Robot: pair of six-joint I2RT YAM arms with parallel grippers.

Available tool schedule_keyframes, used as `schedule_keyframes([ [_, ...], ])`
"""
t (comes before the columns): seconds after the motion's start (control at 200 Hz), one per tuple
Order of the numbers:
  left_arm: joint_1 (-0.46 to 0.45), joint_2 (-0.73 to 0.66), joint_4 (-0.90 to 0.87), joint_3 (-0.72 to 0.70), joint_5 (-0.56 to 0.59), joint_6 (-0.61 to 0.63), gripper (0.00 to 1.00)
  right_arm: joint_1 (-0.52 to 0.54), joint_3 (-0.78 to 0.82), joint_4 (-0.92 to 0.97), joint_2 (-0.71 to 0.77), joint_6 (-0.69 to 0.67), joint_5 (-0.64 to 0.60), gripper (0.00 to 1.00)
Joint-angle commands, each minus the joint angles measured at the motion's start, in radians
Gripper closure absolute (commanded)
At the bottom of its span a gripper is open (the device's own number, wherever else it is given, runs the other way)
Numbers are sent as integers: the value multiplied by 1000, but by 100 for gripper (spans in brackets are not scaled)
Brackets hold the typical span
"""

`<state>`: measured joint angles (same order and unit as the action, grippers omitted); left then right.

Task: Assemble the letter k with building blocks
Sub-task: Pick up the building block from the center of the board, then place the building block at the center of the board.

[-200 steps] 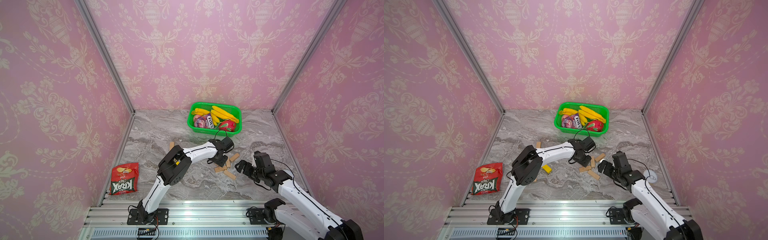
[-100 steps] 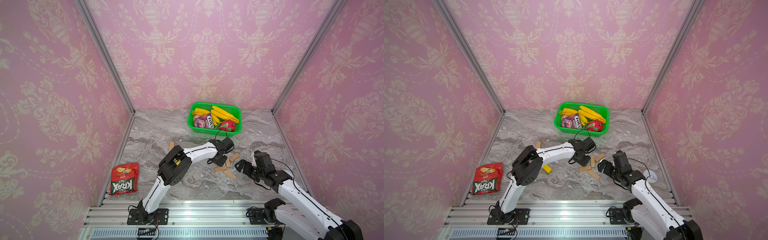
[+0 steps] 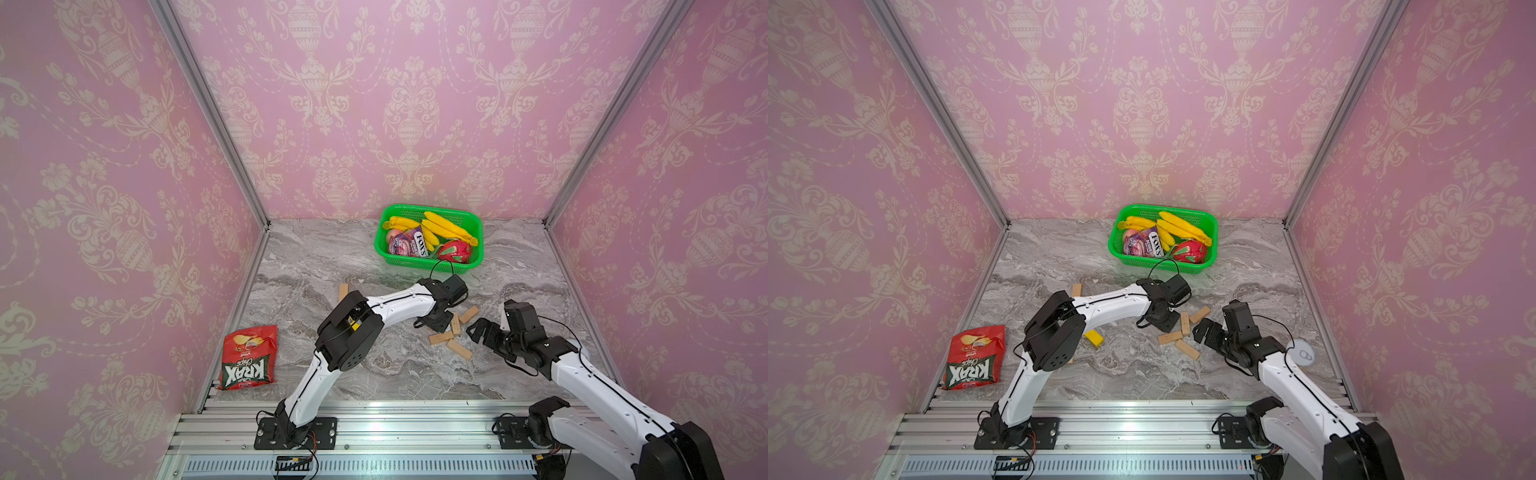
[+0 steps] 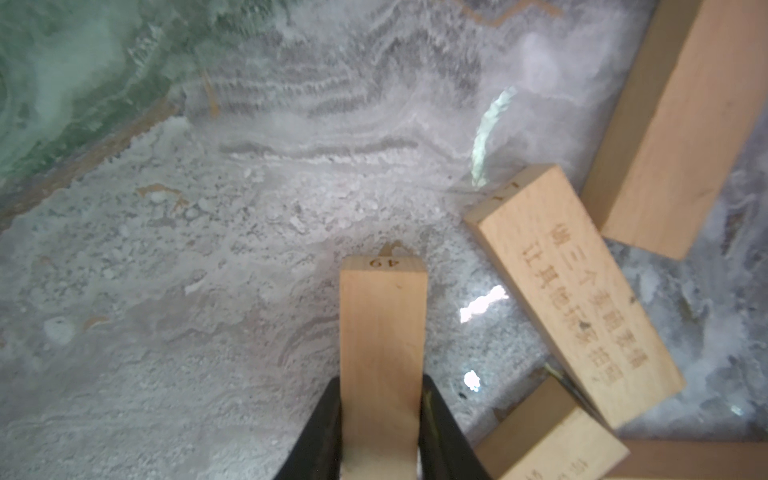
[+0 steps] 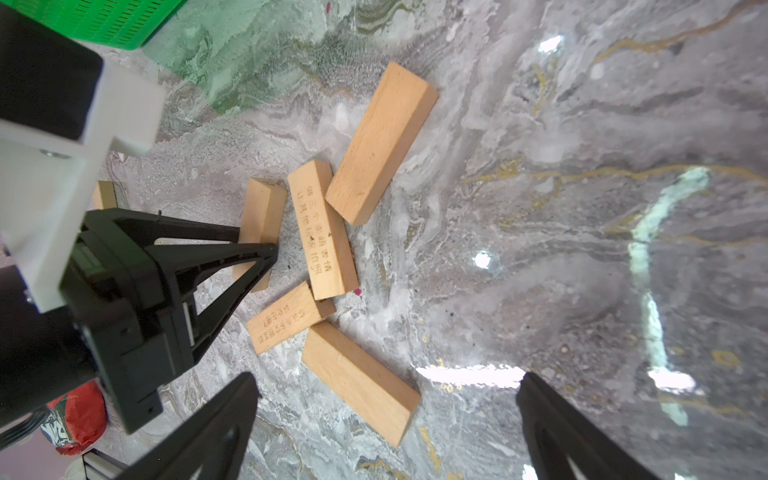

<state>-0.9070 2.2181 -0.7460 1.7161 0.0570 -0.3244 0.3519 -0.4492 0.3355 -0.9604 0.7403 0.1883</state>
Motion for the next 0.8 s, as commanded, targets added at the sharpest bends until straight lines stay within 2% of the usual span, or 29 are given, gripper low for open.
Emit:
schedule_keyframes([
  [0.0,22,-14,-17,8,-23,-42,74,-5,-21,-15,-7,-27,13,0],
  [0.135,53,-27,3,7,-71,-94,80,-10,-50,18,-5,-50,6,0],
  [0.255,67,-35,-9,16,-49,-115,85,-15,-53,6,-11,-48,7,0],
  [0.42,92,-73,-17,-22,-8,-145,86,-16,-93,16,-50,-55,22,0],
  [0.795,225,-195,41,-180,41,-207,88,-16,-91,28,-27,-41,20,0],
])
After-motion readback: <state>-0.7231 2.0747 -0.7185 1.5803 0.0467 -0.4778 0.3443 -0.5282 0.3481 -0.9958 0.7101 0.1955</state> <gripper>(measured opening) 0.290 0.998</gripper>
